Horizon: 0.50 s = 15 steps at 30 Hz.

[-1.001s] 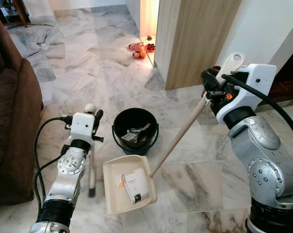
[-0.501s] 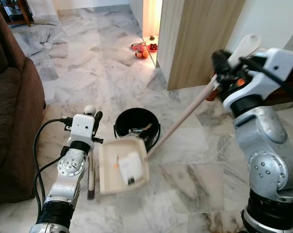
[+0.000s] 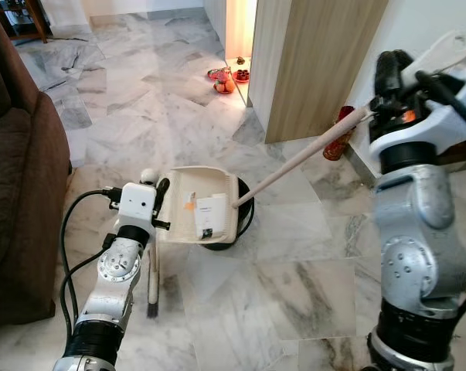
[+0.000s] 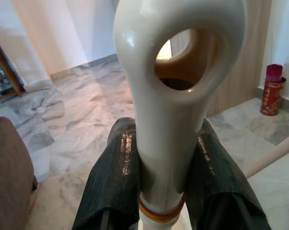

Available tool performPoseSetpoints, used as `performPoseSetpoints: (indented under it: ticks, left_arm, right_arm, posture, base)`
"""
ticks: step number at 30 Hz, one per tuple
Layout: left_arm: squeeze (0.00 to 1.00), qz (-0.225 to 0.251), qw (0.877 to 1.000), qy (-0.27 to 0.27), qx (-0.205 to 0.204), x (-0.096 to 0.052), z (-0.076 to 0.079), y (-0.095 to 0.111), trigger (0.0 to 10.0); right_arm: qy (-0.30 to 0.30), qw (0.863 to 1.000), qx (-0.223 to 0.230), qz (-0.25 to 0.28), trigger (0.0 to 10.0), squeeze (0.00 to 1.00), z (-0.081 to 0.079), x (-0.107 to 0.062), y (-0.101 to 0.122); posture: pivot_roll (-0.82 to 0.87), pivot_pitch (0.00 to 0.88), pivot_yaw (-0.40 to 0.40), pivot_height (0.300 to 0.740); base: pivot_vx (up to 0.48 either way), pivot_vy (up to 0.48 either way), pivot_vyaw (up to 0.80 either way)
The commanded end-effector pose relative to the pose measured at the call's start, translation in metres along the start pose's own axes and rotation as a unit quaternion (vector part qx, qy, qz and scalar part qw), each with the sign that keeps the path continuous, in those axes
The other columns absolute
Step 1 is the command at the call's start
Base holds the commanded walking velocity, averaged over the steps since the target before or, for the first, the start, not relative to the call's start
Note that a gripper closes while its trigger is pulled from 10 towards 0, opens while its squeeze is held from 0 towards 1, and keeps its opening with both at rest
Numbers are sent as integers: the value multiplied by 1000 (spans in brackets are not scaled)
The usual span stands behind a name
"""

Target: Sweep floor

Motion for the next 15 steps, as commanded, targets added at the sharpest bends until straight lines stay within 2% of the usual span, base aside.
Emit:
performPoseSetpoints:
  ticks: [1, 11, 15]
  left_arm:
    - [0, 26, 1000, 2, 6, 1, -2, 8, 10000]
    - [0, 31, 999, 10, 7, 1, -4, 9, 10000]
    - [0, 31, 999, 13, 8, 1, -6, 9, 10000]
  right_arm:
    - [4, 999, 5, 31, 10000, 0, -3, 0, 8]
    - [-1, 999, 14, 45, 10000, 0, -3, 0, 7]
    - [-2, 999, 14, 49, 10000, 0, -3, 0, 7]
  posture:
    - [-40, 95, -38, 740]
    - [-41, 100, -38, 740]
    - [-41, 100, -38, 740]
  base:
    - [0, 0, 0]
    - [0, 0, 0]
    - [247, 0, 0]
Point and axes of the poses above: a point about 5 cm out from each wrist's last joint towards the gripper, its own x axis pointing out of the wrist towards the gripper, its own y axis along the axis of the wrist's last joint, z = x × y, the point moved 1 cm from there along x, pointing out of the wrist towards the gripper, and after that the axes turned 2 degrees about x, right-handed, at the moved point
